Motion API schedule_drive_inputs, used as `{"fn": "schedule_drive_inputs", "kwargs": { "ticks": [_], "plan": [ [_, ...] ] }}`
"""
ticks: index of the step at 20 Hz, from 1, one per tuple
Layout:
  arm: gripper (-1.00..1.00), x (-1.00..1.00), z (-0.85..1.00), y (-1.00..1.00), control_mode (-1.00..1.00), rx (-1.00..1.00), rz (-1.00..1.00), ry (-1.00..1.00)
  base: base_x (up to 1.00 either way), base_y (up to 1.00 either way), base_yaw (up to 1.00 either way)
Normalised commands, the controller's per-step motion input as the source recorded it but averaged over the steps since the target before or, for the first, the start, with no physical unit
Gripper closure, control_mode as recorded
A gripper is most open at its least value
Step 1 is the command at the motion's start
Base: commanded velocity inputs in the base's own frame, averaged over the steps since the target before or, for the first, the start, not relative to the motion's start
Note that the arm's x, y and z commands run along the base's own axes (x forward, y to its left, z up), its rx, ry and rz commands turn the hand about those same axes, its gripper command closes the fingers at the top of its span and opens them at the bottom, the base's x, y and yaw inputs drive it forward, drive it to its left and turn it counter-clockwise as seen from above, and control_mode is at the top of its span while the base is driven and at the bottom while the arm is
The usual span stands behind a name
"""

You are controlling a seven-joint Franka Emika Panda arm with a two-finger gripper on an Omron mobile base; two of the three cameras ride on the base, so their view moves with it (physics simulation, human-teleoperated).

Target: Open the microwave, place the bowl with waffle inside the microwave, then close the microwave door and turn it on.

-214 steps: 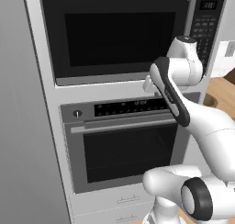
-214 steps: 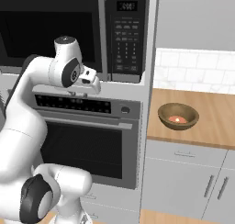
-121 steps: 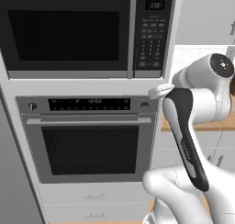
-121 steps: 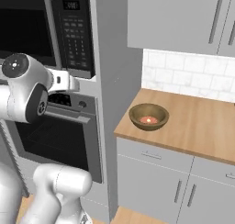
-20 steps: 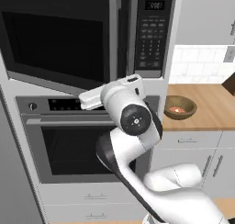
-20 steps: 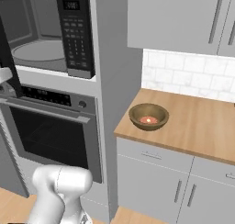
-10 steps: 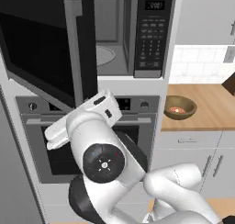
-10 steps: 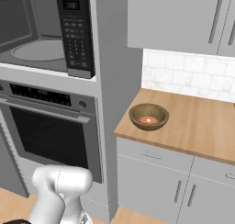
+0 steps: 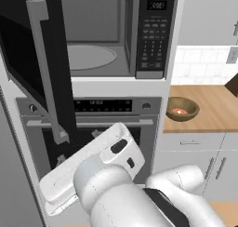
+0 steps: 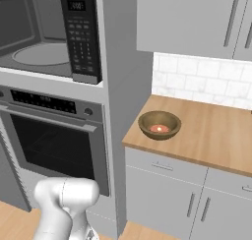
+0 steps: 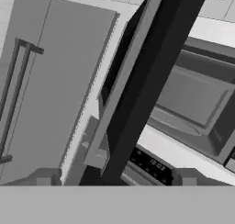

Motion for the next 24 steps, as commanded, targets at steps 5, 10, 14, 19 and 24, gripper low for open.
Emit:
{"fn": "schedule_drive_inputs", "kwargs": {
  "ticks": [5, 10, 14, 19, 24],
  "plan": [
    [-1.0, -0.28, 0.42, -0.96, -1.0, 0.34, 0.01, -0.02, 0.0, 0.0, 0.0],
    [-1.0, 0.14, 0.2, -1.0, -1.0, 0.48, 0.0, 0.26, 0.0, 0.0, 0.0],
    [-1.0, 0.09, 0.14, -0.99, -1.0, 0.58, 0.04, 0.39, 0.0, 0.0, 0.0],
    [-1.0, 0.39, 0.05, -0.79, -1.0, 0.57, 0.07, 0.4, 0.0, 0.0, 0.0],
    [-1.0, 0.71, 0.0, -0.2, -1.0, 0.45, 0.12, 0.39, 0.0, 0.0, 0.0]
  ]
}}
